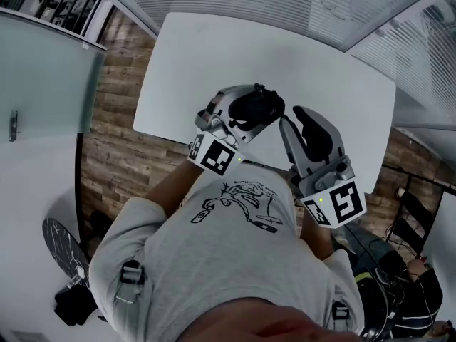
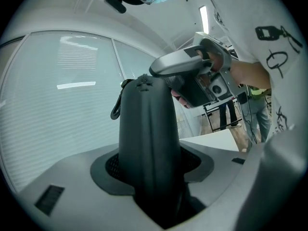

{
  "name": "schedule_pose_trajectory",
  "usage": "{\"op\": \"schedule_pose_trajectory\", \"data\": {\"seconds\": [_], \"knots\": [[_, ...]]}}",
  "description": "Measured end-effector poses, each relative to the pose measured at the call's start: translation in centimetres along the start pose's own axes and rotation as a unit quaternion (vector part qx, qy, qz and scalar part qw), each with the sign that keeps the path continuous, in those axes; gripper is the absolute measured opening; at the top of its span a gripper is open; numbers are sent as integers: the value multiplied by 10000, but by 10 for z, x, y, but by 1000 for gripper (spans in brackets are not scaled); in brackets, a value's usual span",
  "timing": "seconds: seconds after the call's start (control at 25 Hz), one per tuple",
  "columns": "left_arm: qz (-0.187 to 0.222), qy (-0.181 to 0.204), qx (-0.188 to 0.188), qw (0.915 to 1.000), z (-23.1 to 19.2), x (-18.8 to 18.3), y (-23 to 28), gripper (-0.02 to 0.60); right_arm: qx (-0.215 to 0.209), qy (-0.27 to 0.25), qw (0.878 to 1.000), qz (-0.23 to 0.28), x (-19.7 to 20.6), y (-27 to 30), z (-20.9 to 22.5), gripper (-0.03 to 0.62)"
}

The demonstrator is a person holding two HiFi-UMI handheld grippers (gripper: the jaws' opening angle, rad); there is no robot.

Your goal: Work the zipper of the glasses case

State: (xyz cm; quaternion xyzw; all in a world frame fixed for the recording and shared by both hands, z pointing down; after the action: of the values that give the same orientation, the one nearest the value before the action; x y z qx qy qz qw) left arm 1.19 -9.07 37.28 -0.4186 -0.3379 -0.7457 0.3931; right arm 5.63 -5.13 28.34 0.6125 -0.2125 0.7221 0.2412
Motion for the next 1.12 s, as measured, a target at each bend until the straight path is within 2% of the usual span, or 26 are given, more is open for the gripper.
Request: {"op": "schedule_pose_trajectory", "data": {"seconds": [0.4,0.68,1.12], "knots": [[-37,519,-23,9986,-1,0,-4,250,-301,229,9992,-84,3,7,-8,123],[-18,387,-49,9992,-5,-1,-4,252,-341,206,9990,-194,8,8,-14,106],[-128,576,-81,9982,-6,3,2,251,-248,112,9994,-192,12,6,-10,31]]}}
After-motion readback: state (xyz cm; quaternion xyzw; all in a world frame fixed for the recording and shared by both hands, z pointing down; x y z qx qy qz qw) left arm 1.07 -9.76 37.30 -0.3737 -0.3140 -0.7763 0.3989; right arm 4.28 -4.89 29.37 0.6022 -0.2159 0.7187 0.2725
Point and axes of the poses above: the fingertips, and each gripper's own axes: y forward along the fingers, z to its right, x out of its underside, the point moved 2 cm from there along -y, backward along the fingers, and after that the axes turned 3 degrees about x, right-handed, at the moved point
